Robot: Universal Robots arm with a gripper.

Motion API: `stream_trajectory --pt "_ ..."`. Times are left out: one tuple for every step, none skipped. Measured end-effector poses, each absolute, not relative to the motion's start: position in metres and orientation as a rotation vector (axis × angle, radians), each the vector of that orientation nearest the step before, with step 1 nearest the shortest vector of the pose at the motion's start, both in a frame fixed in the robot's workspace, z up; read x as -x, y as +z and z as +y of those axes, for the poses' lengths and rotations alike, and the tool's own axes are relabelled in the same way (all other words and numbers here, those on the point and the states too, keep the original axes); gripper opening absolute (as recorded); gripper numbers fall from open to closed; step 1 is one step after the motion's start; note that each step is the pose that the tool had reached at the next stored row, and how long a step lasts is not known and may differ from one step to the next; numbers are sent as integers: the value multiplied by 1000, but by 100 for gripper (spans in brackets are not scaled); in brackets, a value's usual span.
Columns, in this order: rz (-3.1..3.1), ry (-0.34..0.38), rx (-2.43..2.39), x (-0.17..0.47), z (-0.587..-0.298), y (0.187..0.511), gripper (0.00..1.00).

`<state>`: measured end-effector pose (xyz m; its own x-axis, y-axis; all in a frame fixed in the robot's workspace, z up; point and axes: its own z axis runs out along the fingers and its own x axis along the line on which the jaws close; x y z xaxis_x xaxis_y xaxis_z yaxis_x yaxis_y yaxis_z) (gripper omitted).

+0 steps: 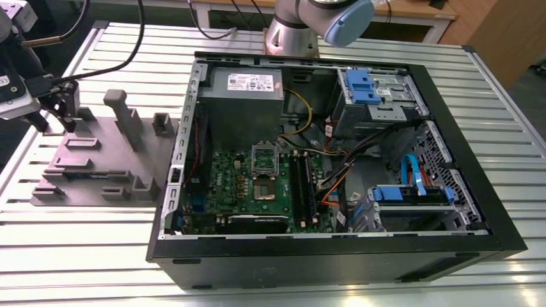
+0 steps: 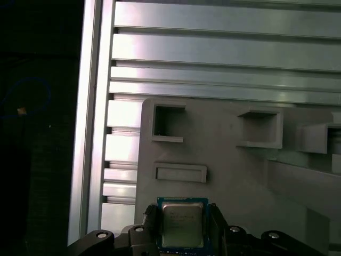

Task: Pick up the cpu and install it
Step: 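Pick up the cpu and move it towards the insertion slot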

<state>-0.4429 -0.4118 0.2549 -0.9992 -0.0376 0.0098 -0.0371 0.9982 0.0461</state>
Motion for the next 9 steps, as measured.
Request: stream_trajectory --pt "-3129 -72 -59 443 -412 256 47" --pt "-3130 -72 -58 443 -412 256 47" --pt "-3130 -72 -58 443 -412 257 47" --pt "-3130 -72 -58 443 -412 257 47" --pt "-3130 -72 -58 443 -412 257 47" --pt "-3130 -72 -59 443 -412 258 47" --pt "-3130 -72 -58 443 -412 258 47" --pt "-3129 -72 -58 443 -412 259 47" --pt "-3129 -72 -59 443 -412 260 47"
